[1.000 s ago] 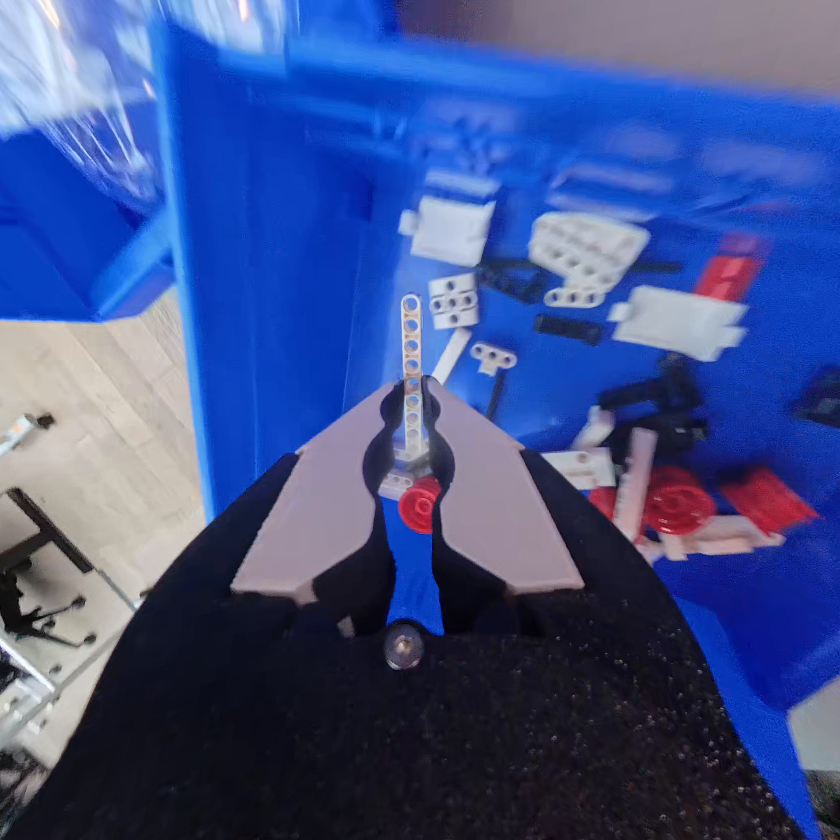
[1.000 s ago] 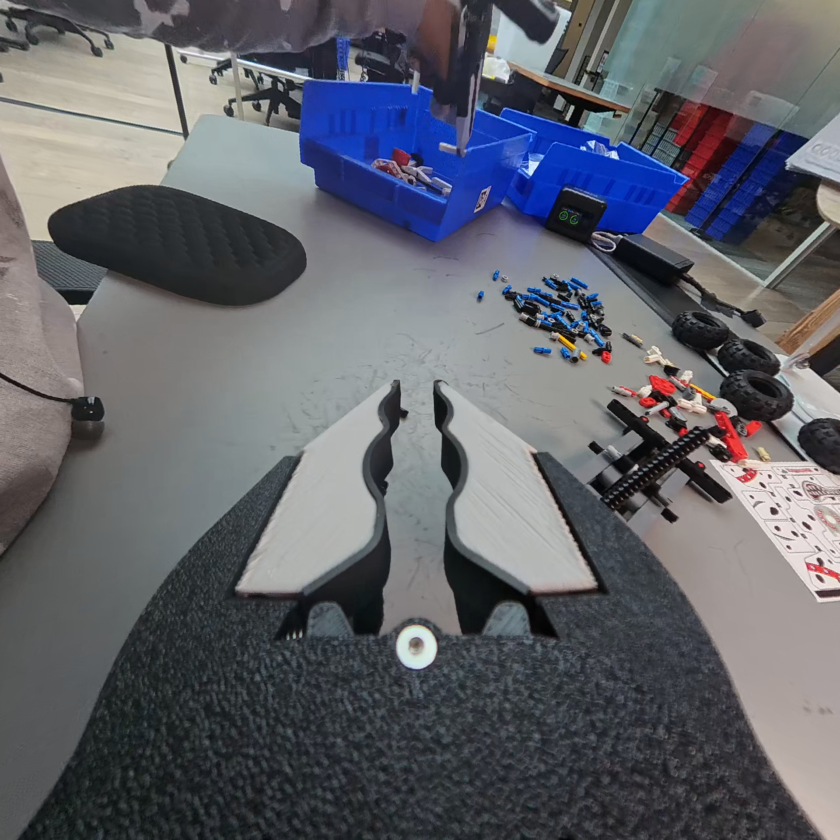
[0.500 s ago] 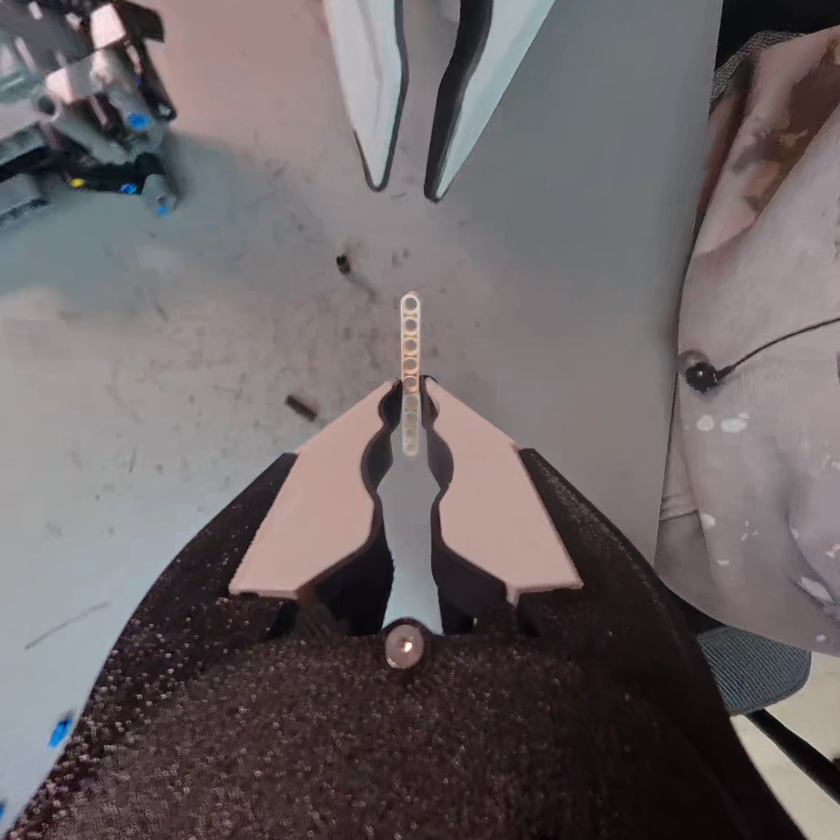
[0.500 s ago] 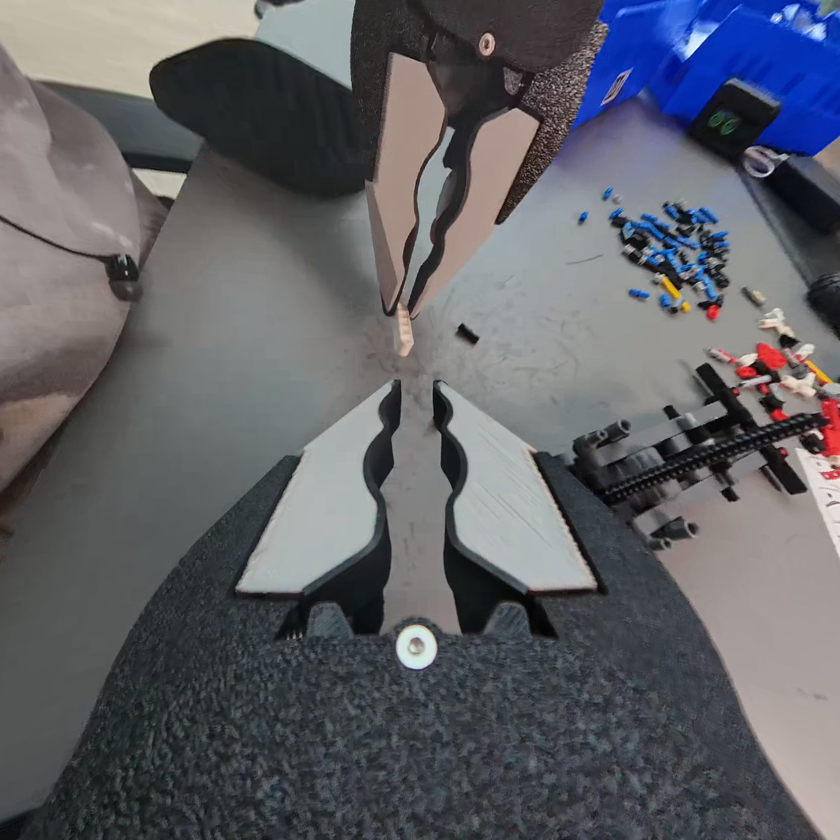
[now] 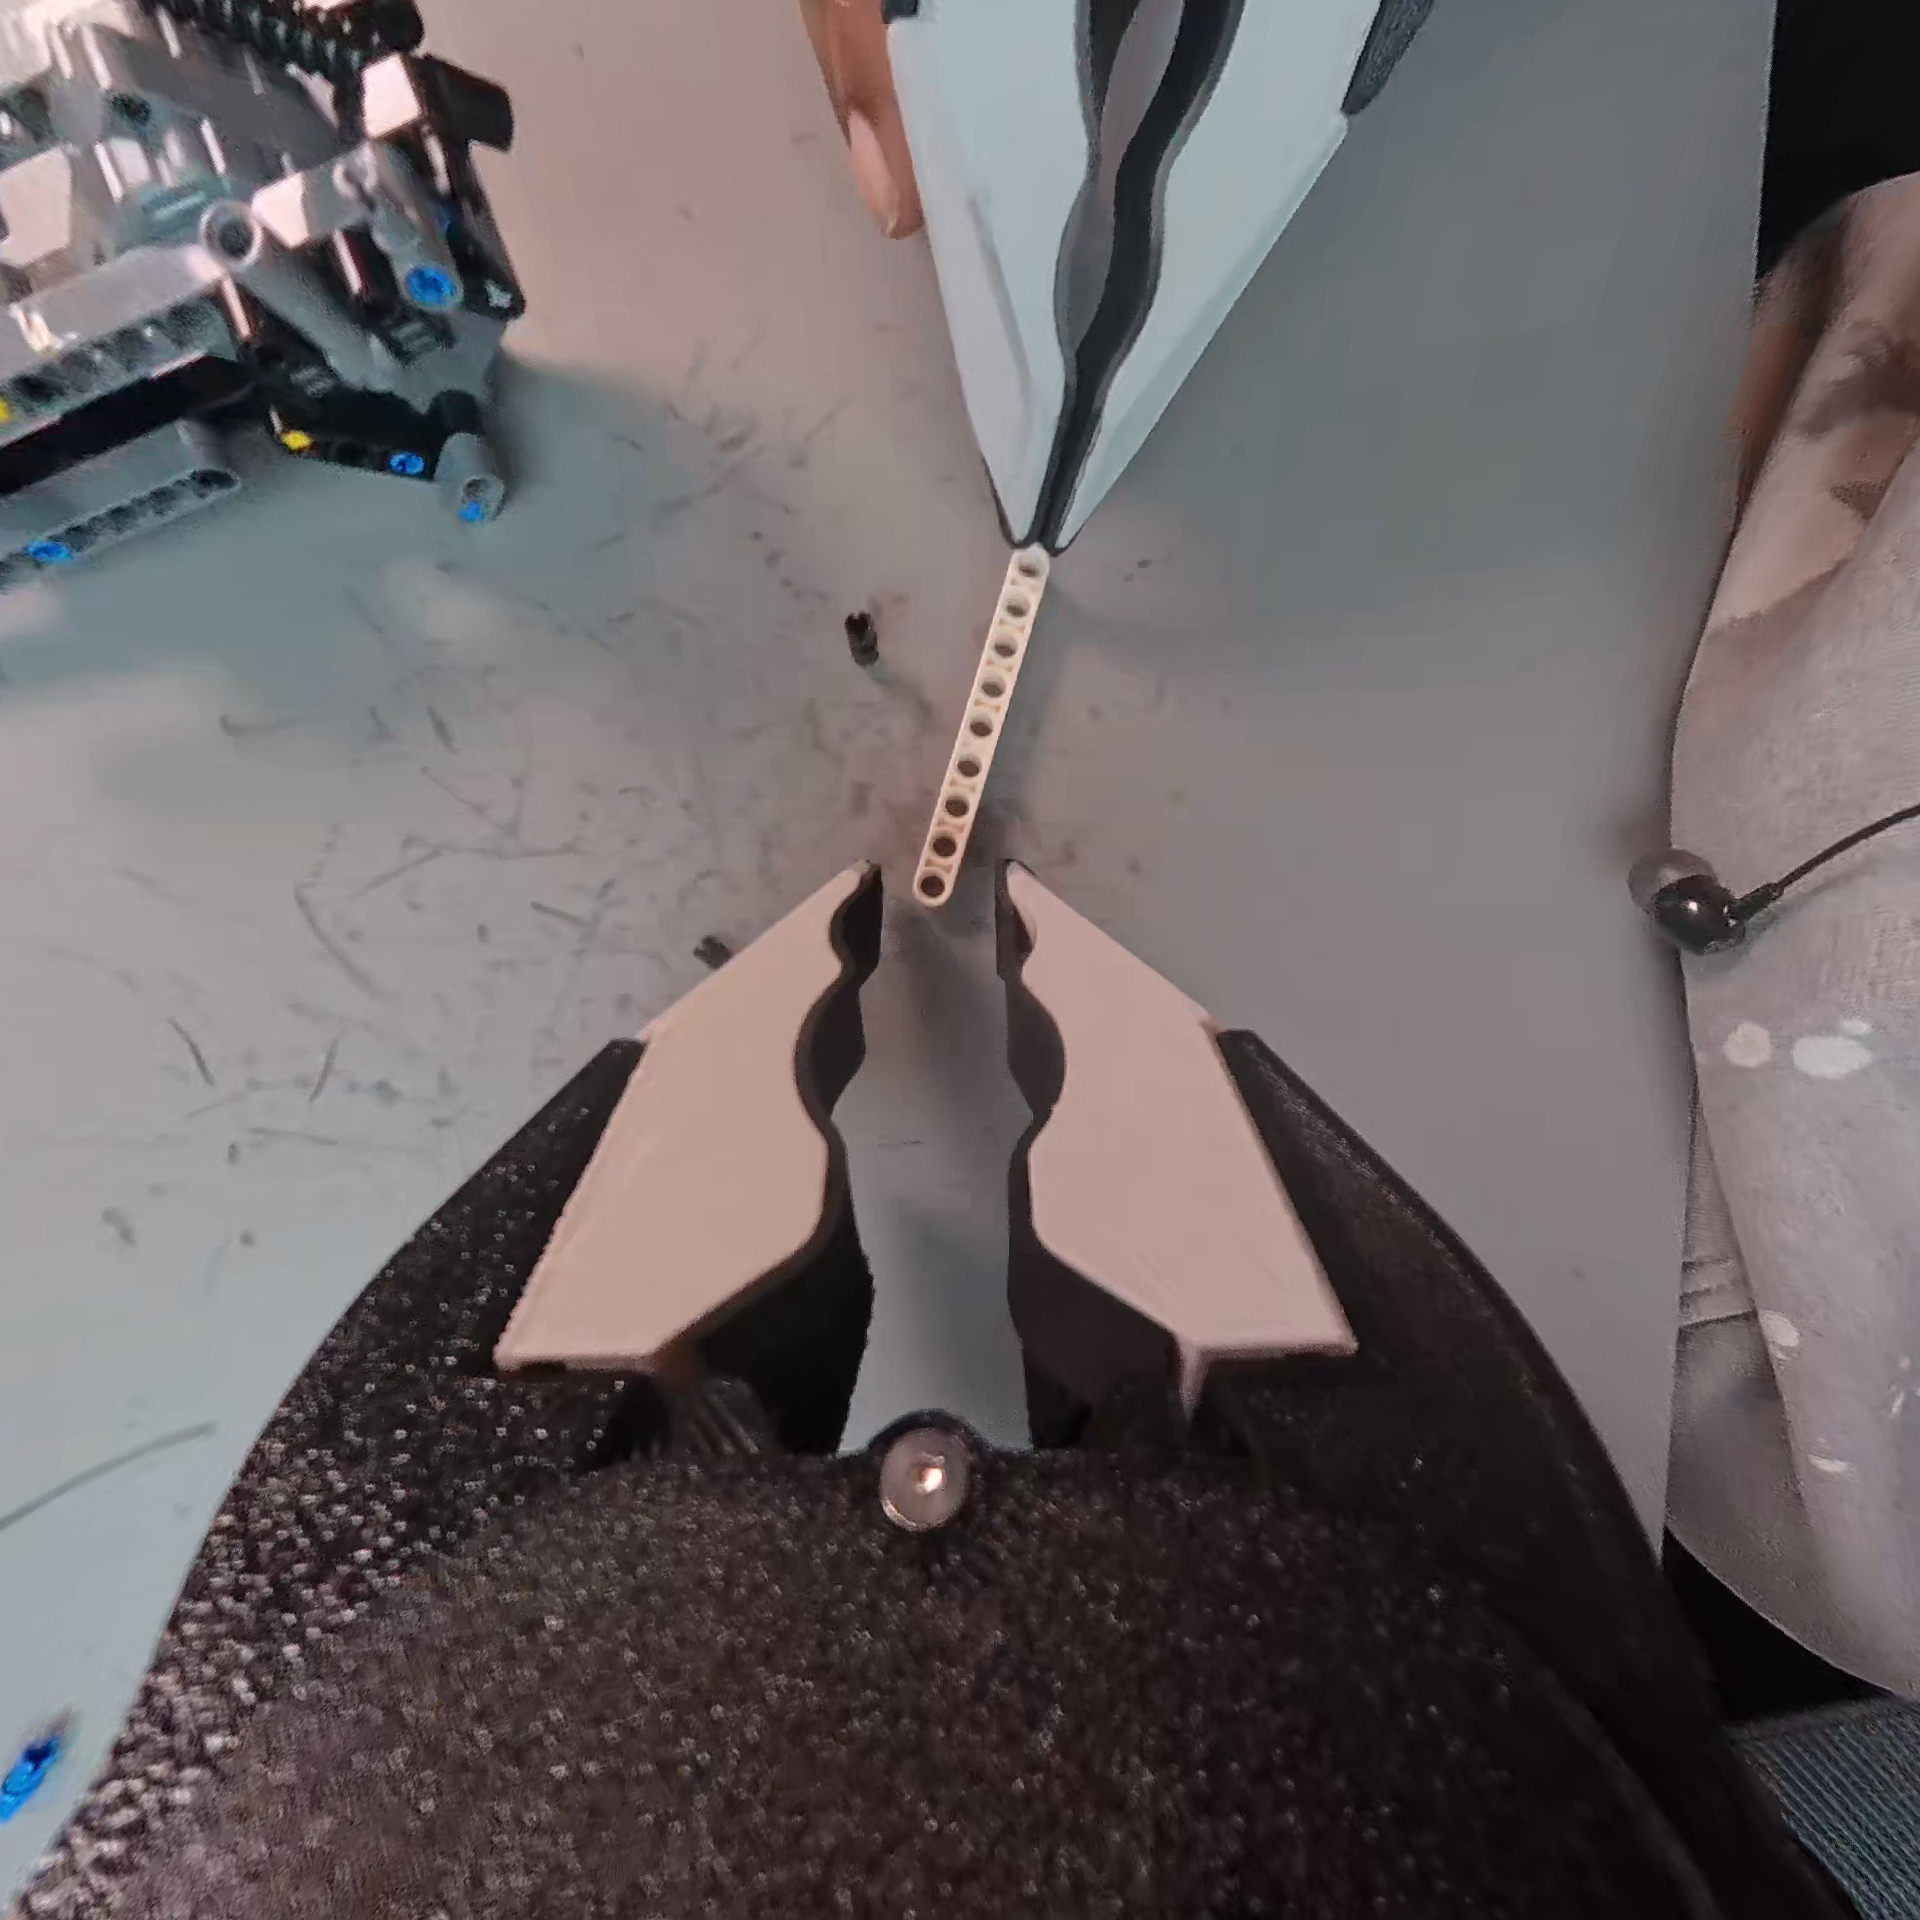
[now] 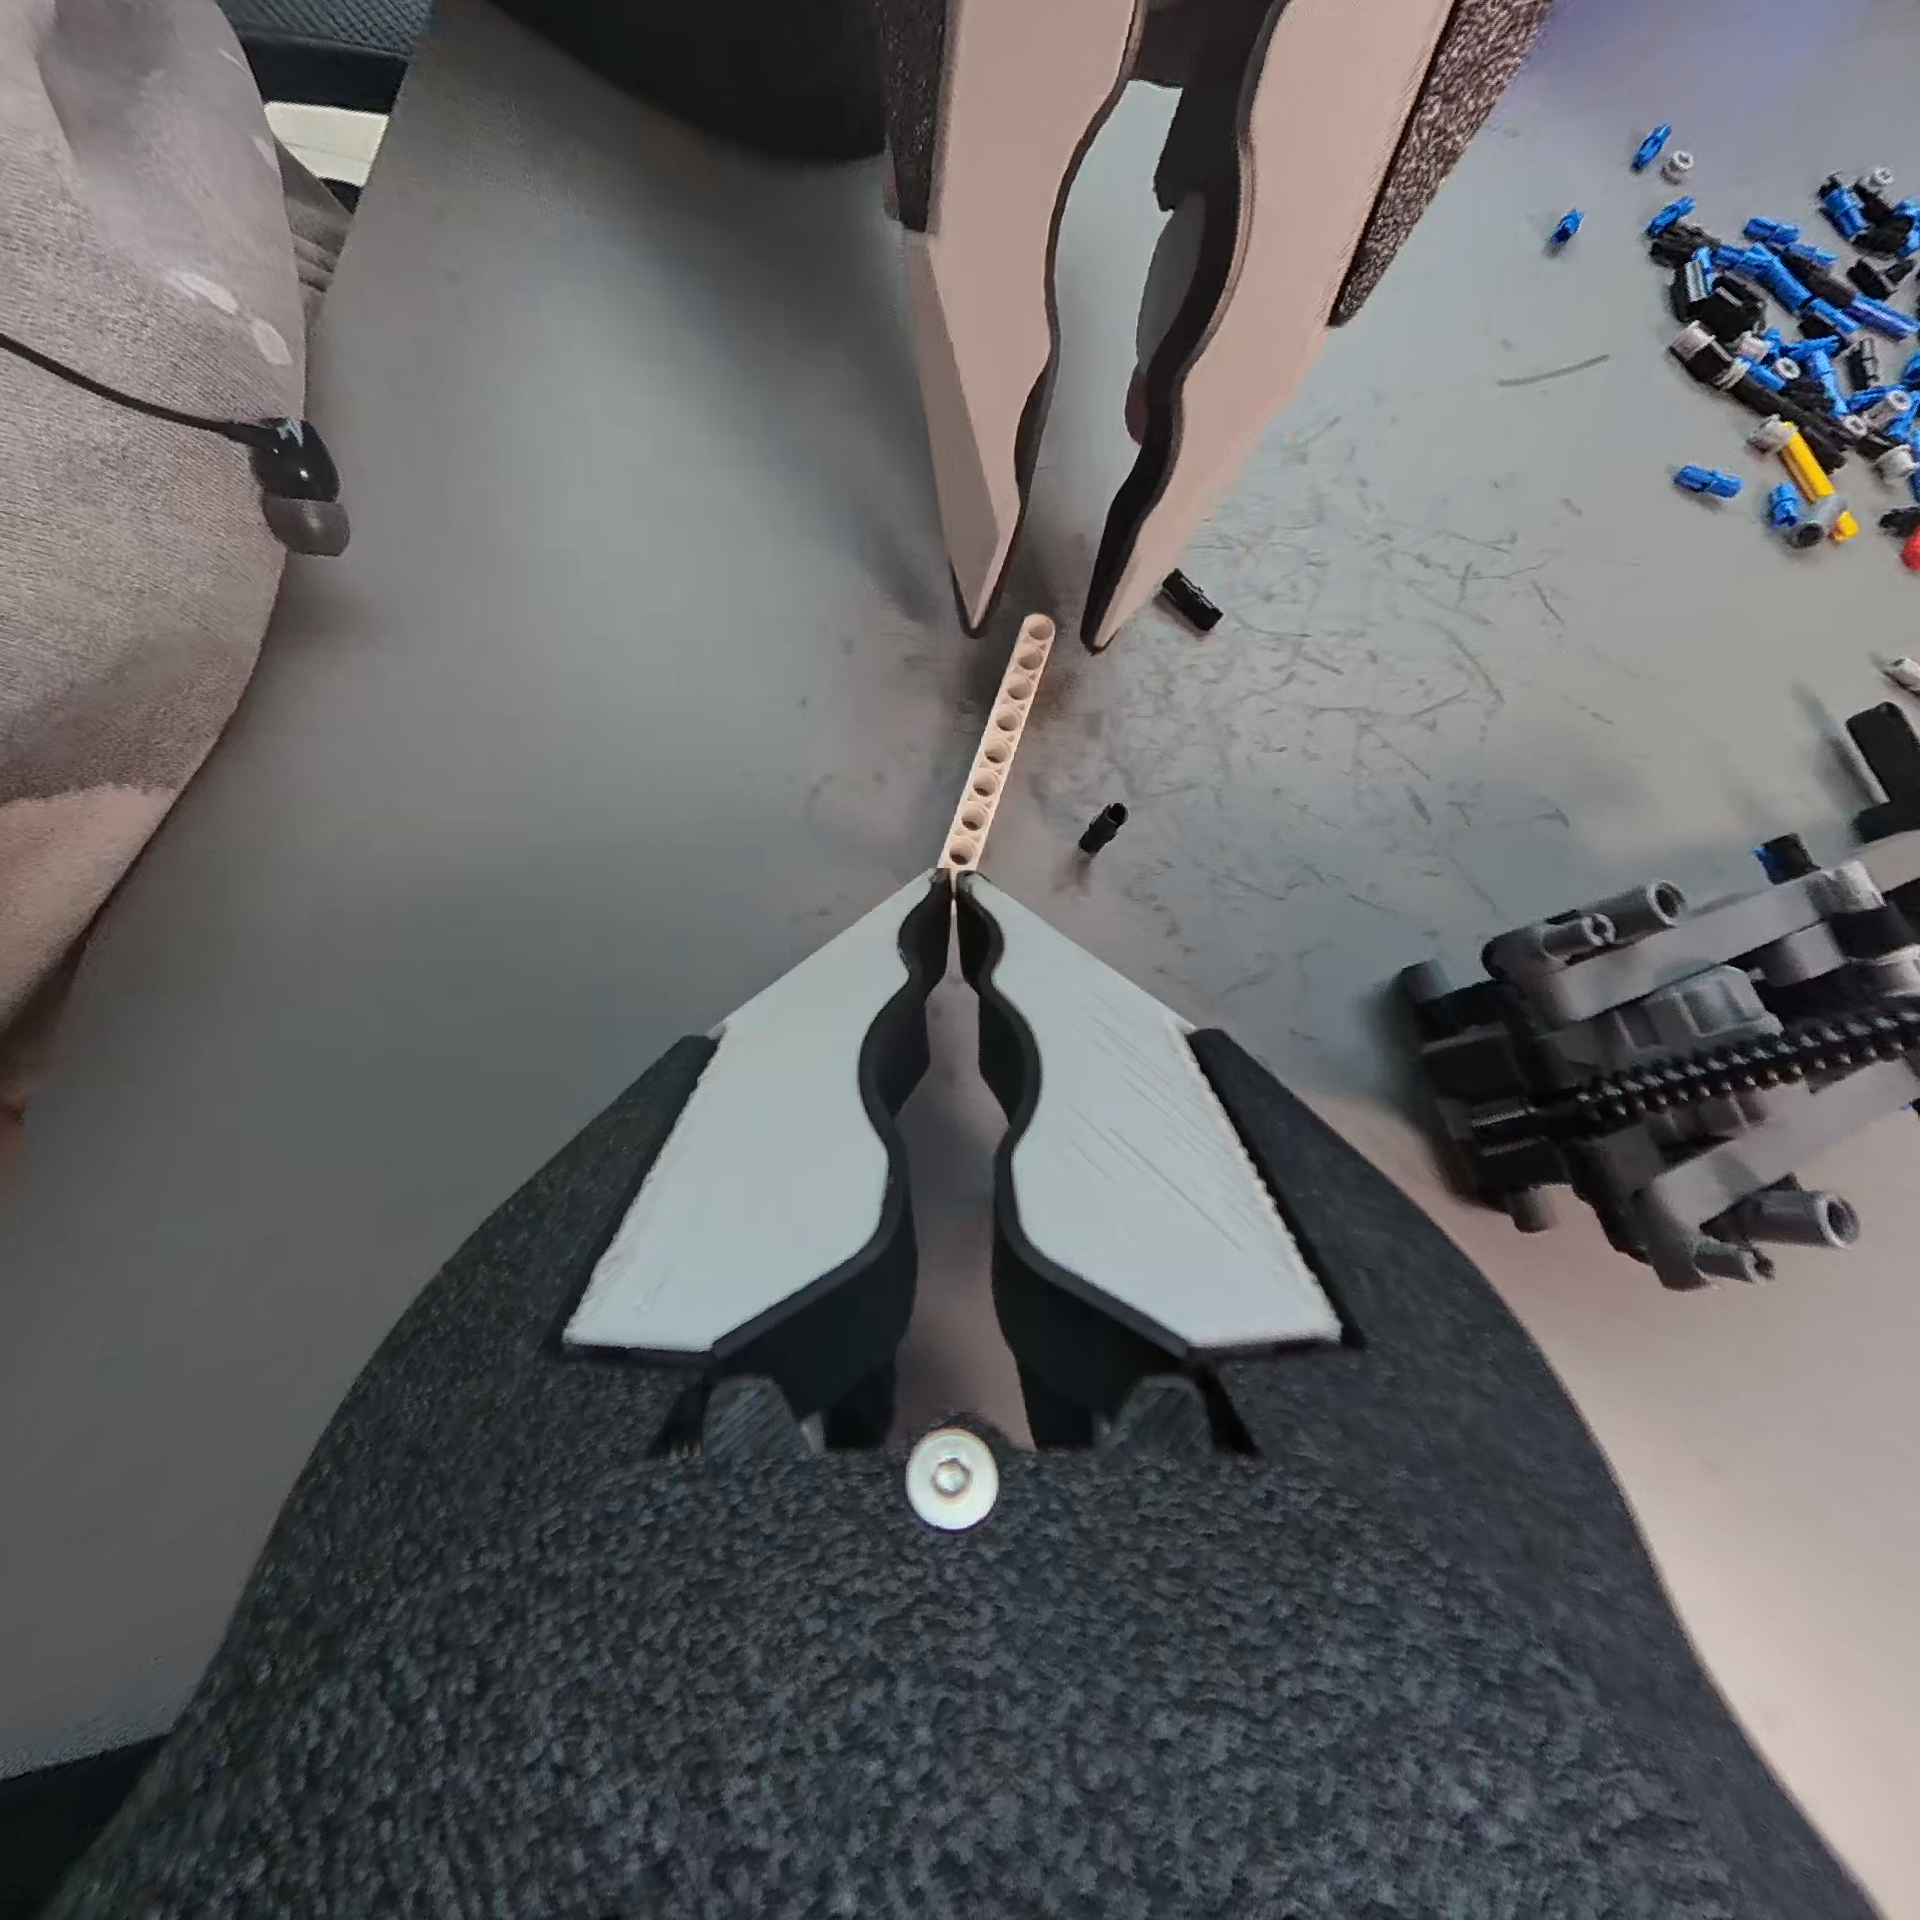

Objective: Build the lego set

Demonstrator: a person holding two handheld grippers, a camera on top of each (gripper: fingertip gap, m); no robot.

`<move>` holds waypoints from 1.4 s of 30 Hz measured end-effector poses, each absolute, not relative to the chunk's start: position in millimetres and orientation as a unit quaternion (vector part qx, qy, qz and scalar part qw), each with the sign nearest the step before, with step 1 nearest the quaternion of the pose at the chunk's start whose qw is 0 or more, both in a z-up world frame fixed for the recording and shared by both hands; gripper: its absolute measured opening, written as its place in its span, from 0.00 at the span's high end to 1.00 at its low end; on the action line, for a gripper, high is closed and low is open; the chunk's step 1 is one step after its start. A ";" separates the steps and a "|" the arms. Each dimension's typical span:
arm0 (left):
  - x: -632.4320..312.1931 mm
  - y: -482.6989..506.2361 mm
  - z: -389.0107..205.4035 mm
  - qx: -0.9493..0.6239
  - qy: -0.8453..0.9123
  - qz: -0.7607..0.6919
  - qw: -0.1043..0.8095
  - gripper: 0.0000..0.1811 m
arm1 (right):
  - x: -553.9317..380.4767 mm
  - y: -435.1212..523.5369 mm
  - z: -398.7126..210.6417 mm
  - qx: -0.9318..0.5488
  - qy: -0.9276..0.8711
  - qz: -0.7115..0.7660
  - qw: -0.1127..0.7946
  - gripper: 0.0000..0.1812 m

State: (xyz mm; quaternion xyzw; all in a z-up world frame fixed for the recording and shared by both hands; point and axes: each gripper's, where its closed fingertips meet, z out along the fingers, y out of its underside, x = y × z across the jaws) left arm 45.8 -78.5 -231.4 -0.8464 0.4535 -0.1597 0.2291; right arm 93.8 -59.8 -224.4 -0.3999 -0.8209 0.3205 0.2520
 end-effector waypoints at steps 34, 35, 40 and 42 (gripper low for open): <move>43.5 -84.7 -236.3 -0.841 0.413 -0.198 0.290 0.94 | 69.9 -70.2 -220.7 -0.409 -0.817 0.328 0.241 1.00; 43.5 -84.8 -236.3 -0.840 0.413 -0.198 0.290 0.94 | 69.1 -70.3 -222.0 -0.410 -0.819 0.324 0.239 1.00; 43.8 -85.5 -236.2 -0.839 0.412 -0.202 0.292 0.94 | 69.2 -70.7 -228.6 -0.413 -0.823 0.318 0.226 1.00; 44.0 -85.5 -236.2 -0.839 0.412 -0.203 0.292 0.94 | 67.0 -71.1 -225.3 -0.411 -0.821 0.321 0.232 1.00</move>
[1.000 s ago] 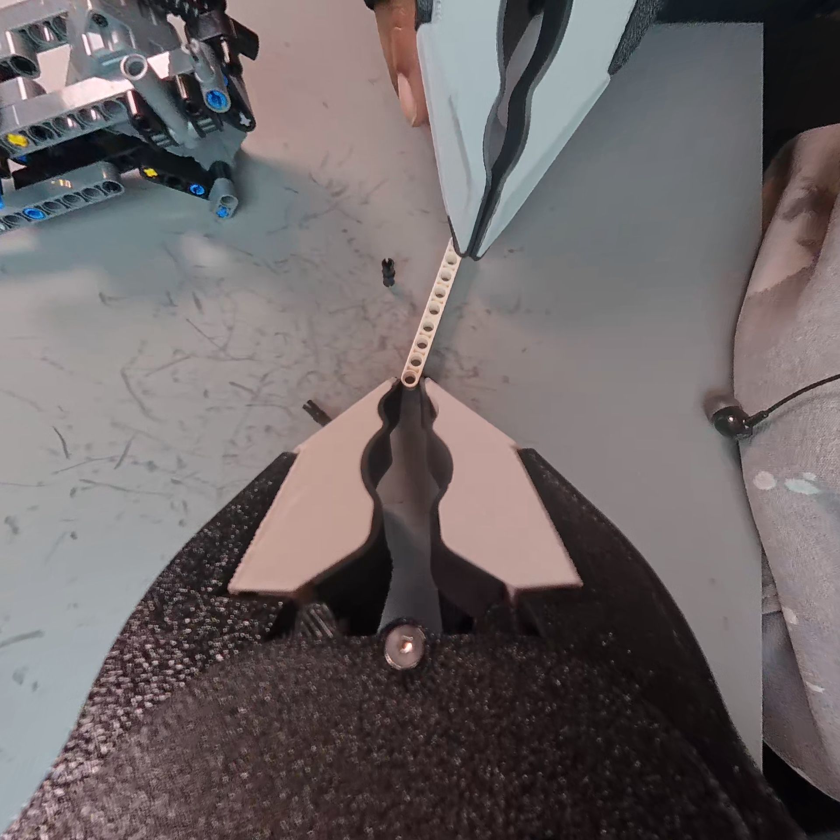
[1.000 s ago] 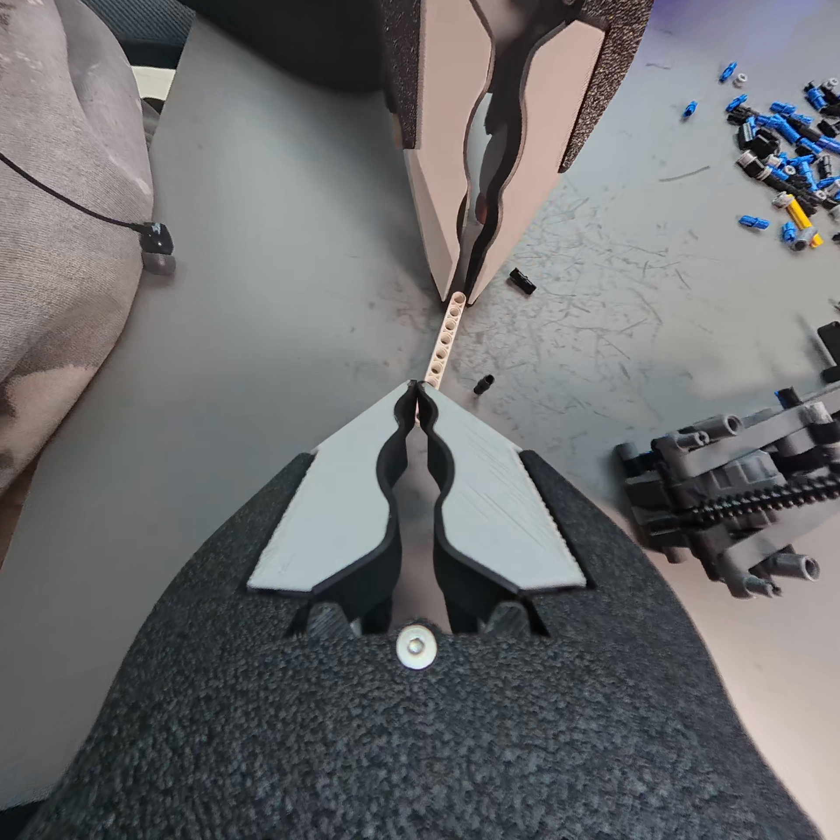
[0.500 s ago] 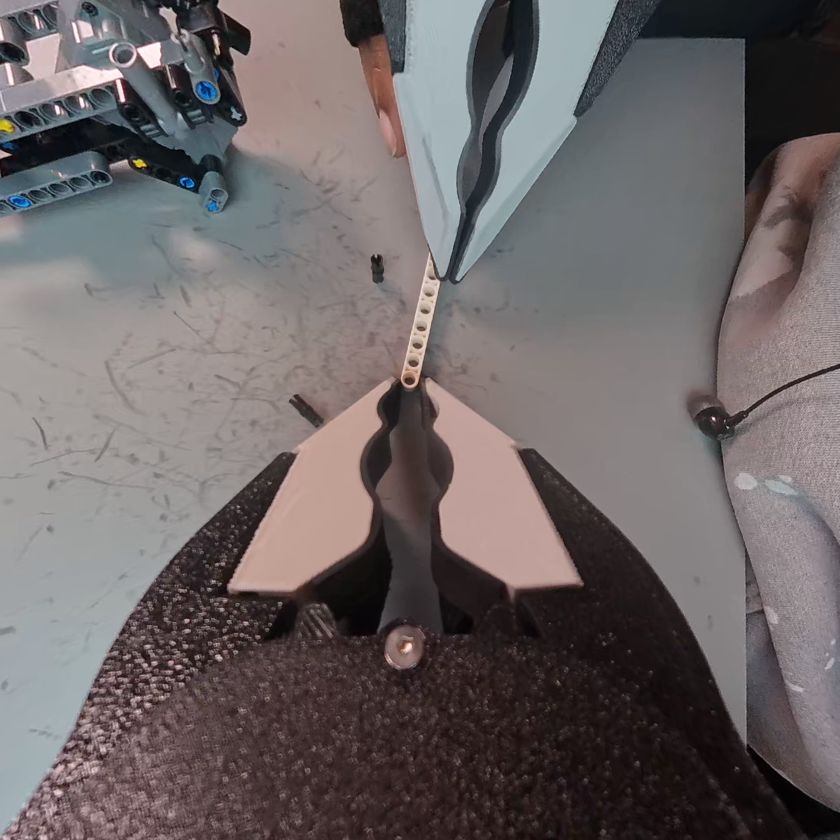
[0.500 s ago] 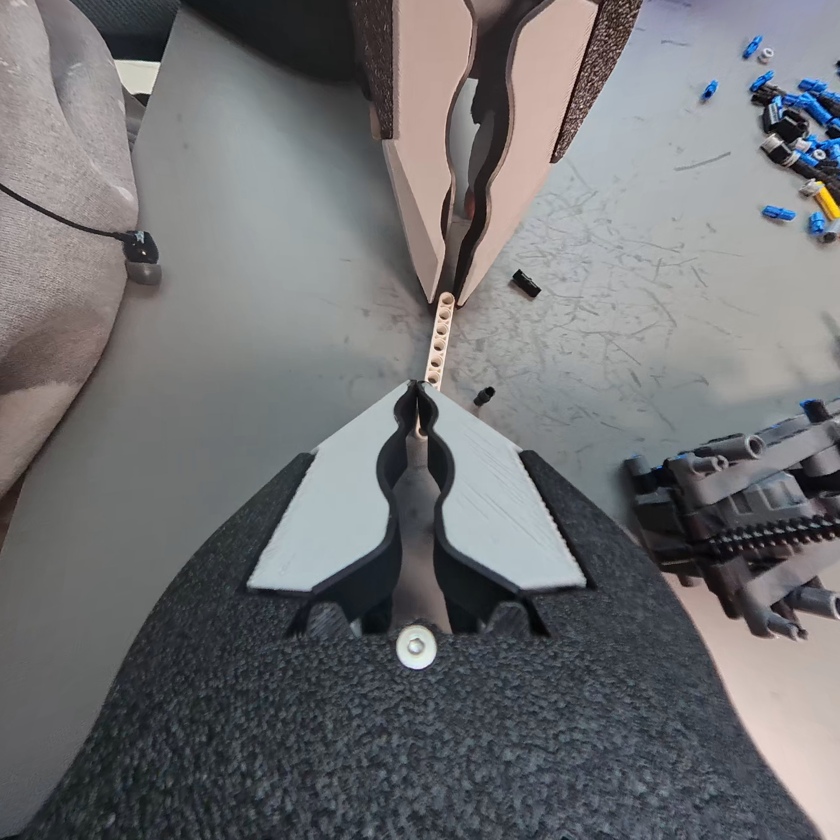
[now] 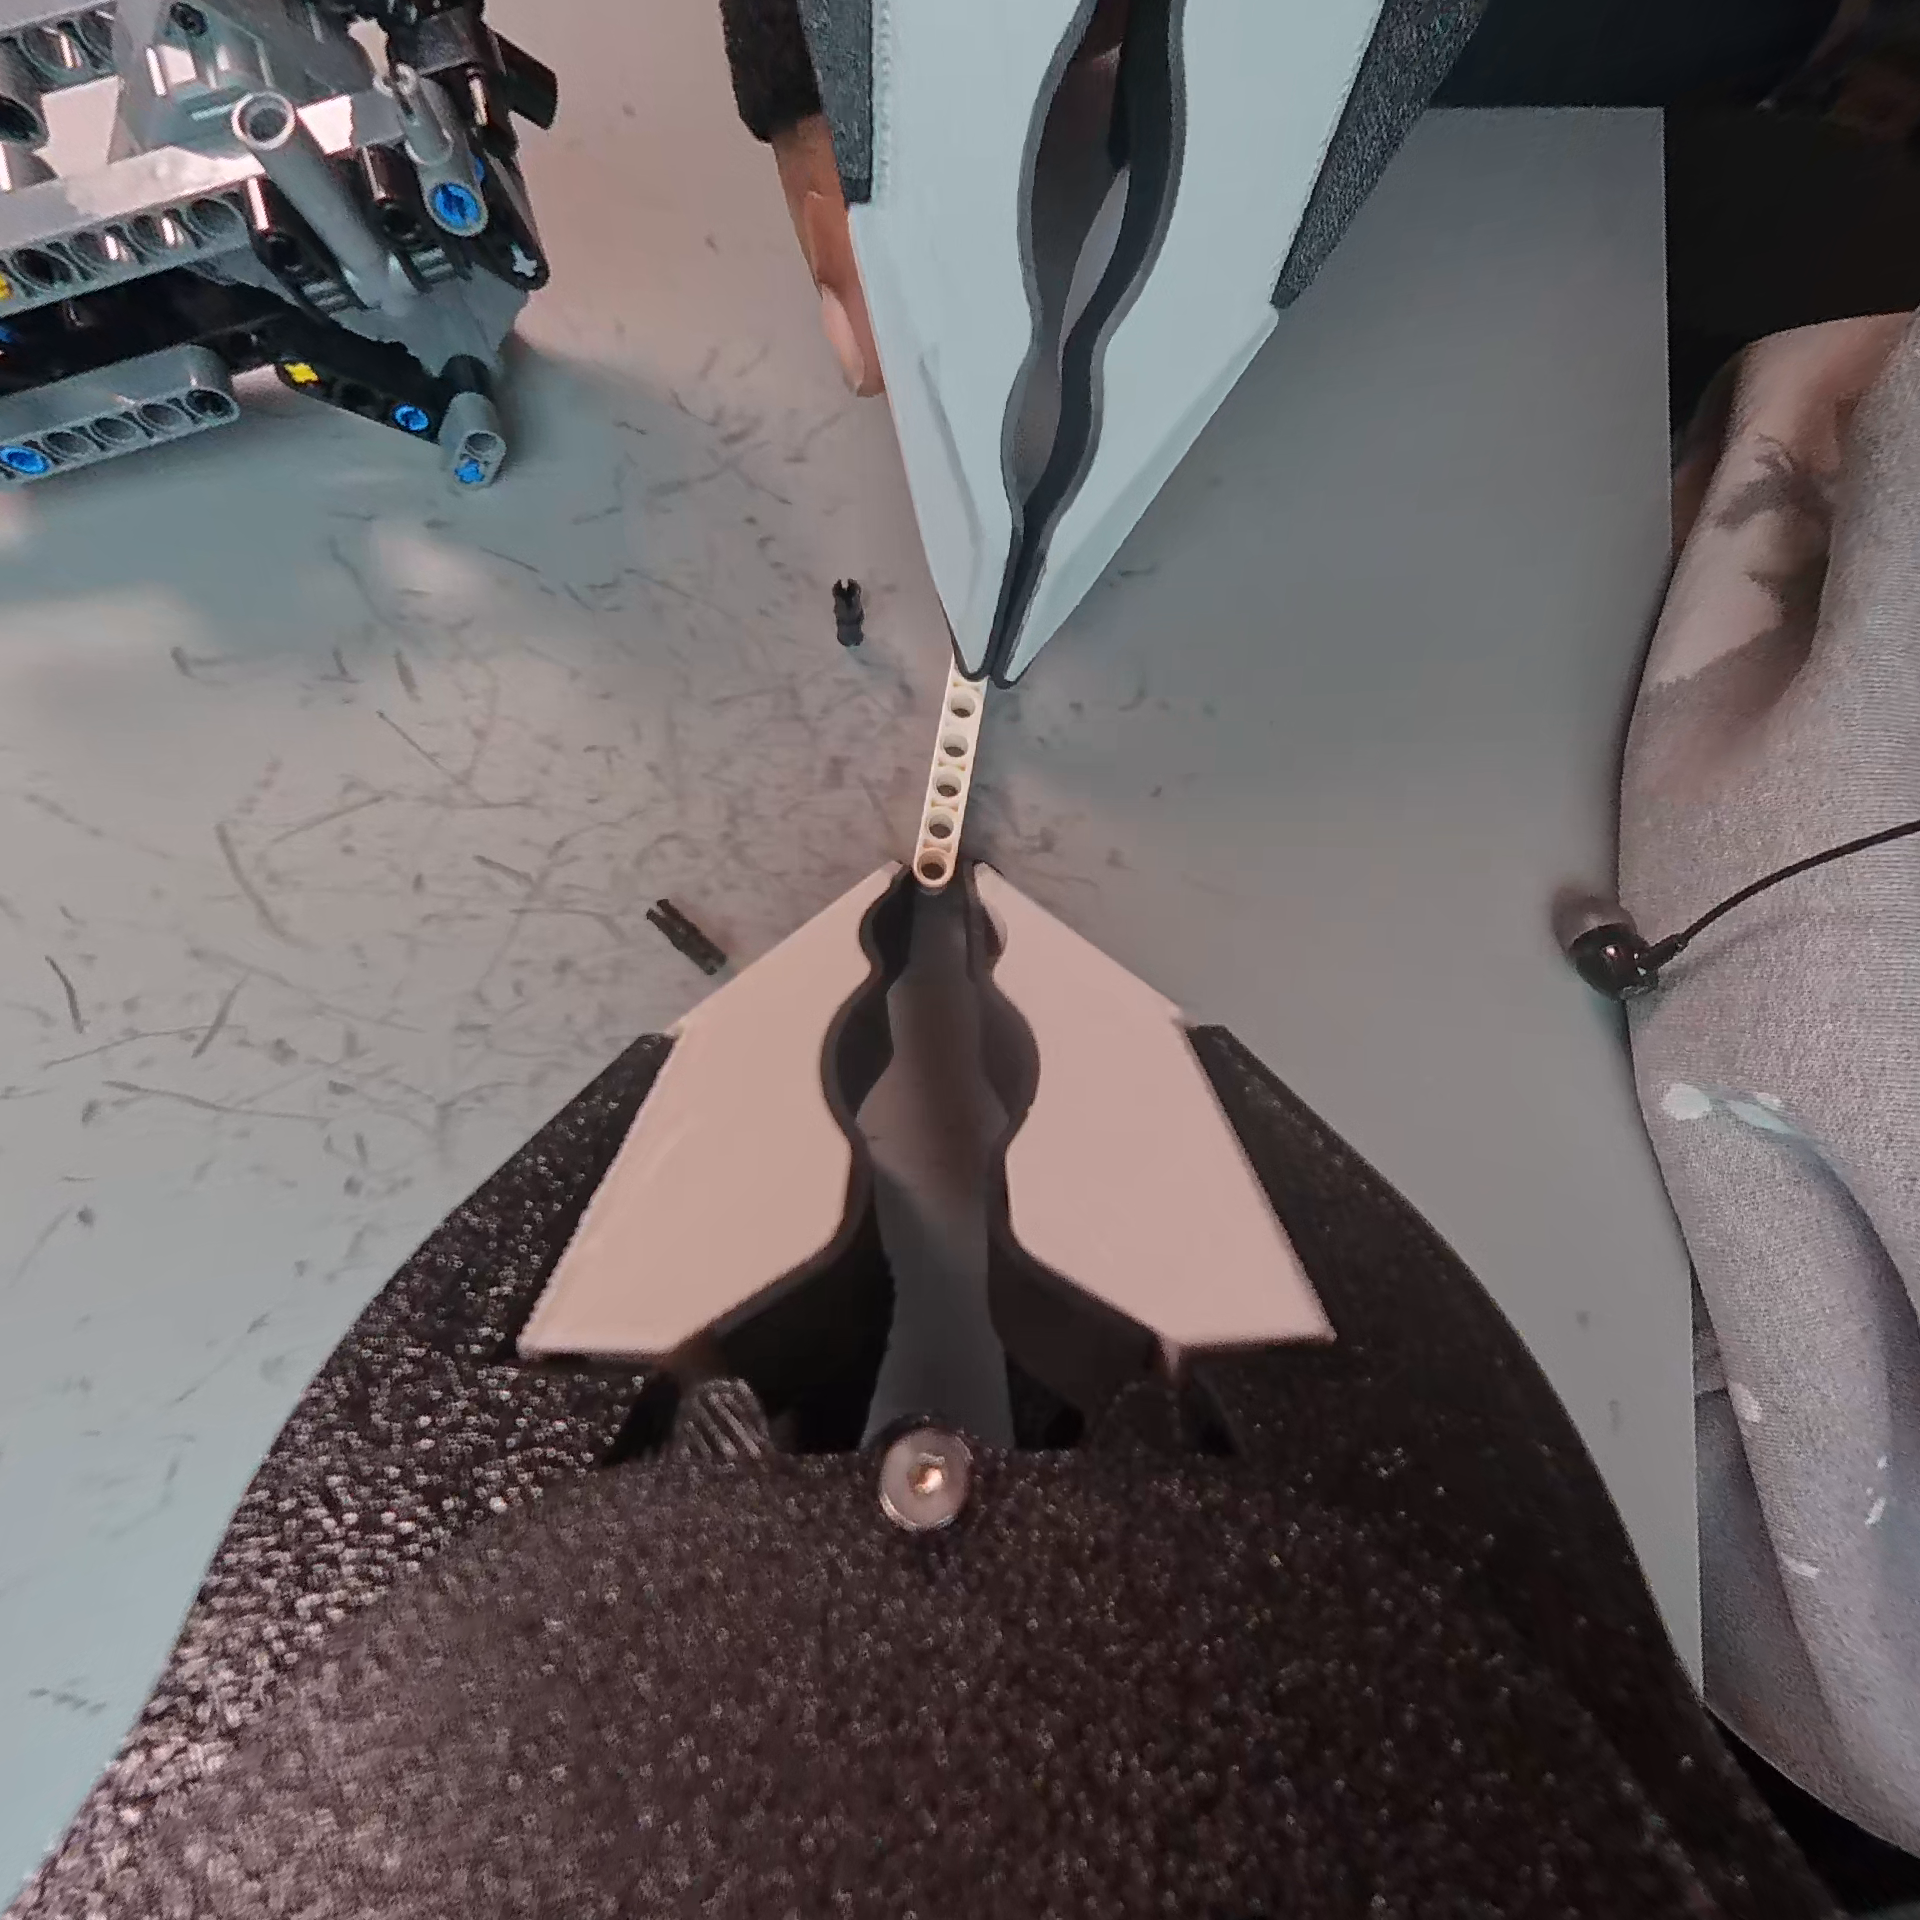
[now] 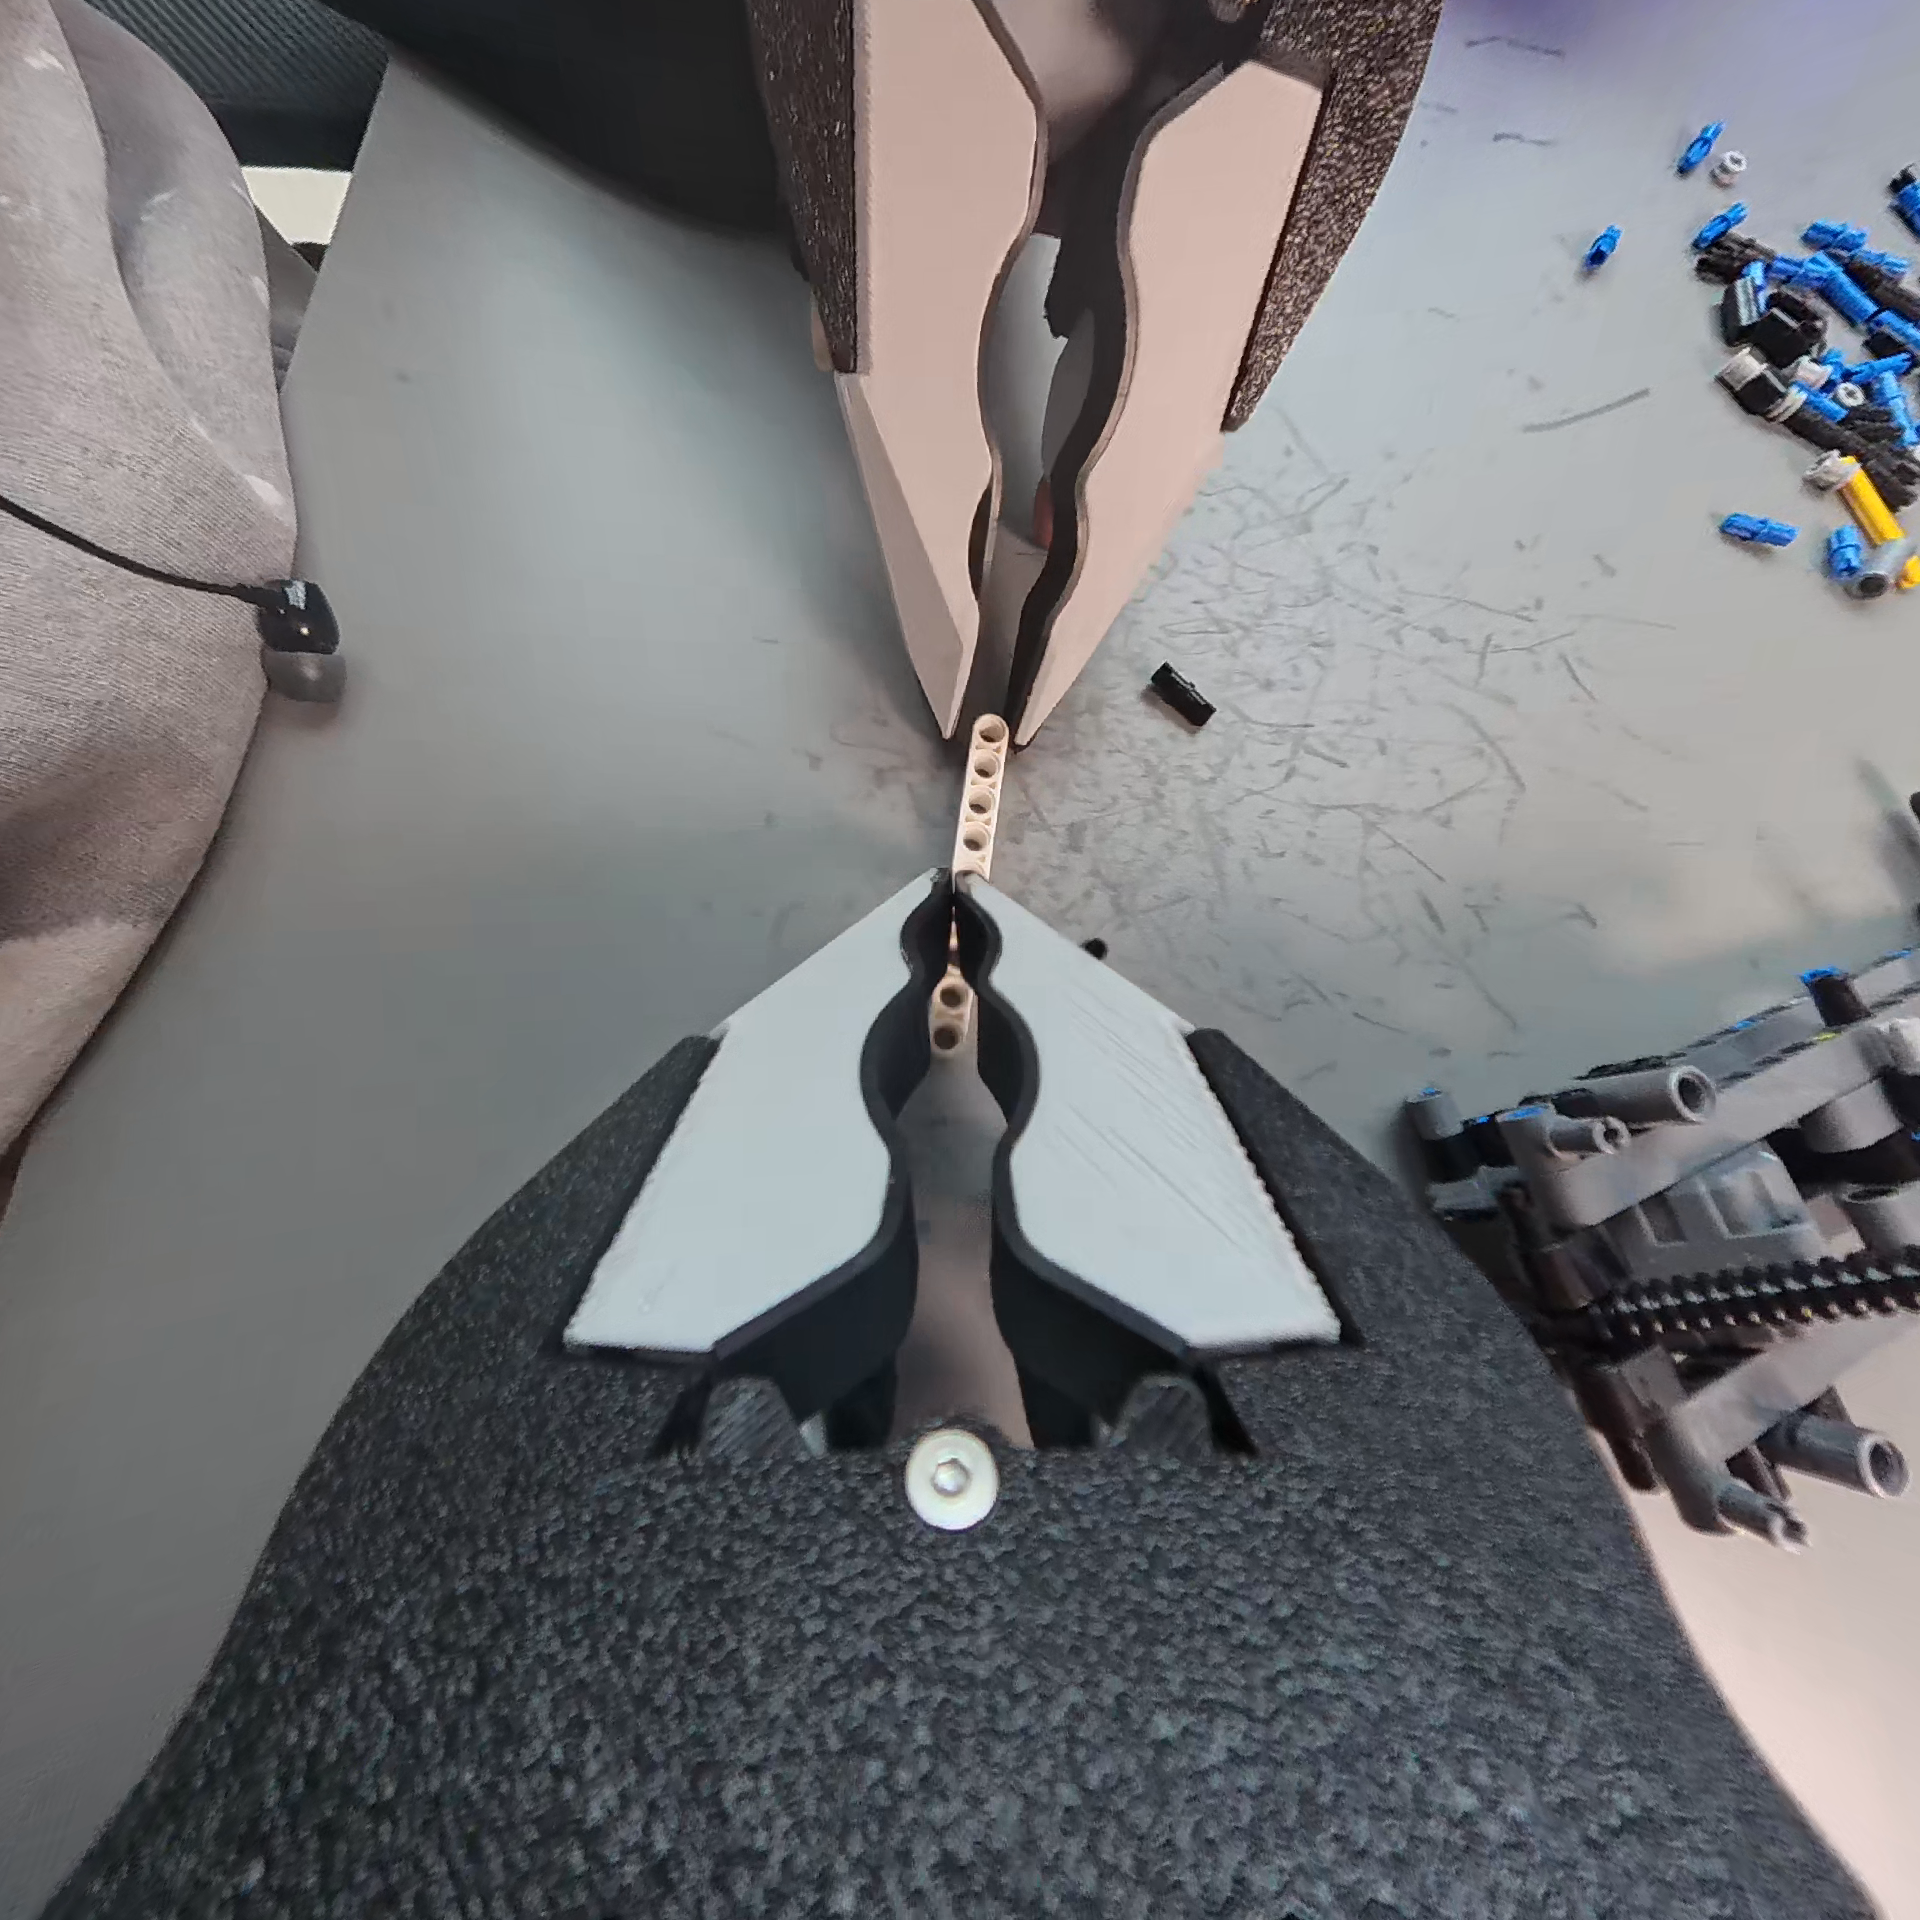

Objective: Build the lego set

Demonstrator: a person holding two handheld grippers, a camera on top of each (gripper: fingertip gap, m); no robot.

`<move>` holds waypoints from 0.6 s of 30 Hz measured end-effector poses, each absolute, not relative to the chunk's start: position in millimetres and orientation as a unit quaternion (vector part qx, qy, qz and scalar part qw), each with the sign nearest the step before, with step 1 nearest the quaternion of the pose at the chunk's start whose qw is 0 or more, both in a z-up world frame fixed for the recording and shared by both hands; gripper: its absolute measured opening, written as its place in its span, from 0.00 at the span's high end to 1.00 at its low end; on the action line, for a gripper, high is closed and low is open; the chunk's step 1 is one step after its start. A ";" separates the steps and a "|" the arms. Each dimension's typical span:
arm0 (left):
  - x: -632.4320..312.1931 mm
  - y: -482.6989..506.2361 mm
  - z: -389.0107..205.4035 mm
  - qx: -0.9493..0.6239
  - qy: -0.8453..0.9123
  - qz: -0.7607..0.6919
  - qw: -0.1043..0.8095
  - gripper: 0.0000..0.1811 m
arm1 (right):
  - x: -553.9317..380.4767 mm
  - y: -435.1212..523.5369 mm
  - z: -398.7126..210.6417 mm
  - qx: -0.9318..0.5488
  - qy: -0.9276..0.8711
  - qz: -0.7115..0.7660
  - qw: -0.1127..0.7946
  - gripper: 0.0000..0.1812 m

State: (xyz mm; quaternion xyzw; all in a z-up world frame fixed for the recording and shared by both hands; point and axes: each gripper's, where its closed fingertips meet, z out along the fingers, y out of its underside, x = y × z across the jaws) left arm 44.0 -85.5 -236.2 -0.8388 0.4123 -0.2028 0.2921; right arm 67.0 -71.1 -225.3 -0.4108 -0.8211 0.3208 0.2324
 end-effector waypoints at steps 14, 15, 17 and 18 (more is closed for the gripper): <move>45.6 -87.0 -236.2 -0.835 0.416 -0.207 0.294 0.94 | 55.3 -76.4 -223.3 -0.402 -0.830 0.309 0.234 1.00; 45.8 -87.1 -236.3 -0.835 0.416 -0.207 0.295 0.94 | 55.4 -76.9 -226.0 -0.401 -0.833 0.305 0.229 1.00; 46.3 -87.3 -236.4 -0.834 0.418 -0.207 0.296 0.95 | 54.9 -77.2 -229.5 -0.401 -0.836 0.300 0.226 1.00; 46.4 -87.3 -236.4 -0.834 0.418 -0.206 0.296 0.95 | 54.8 -77.4 -229.2 -0.401 -0.836 0.301 0.224 1.00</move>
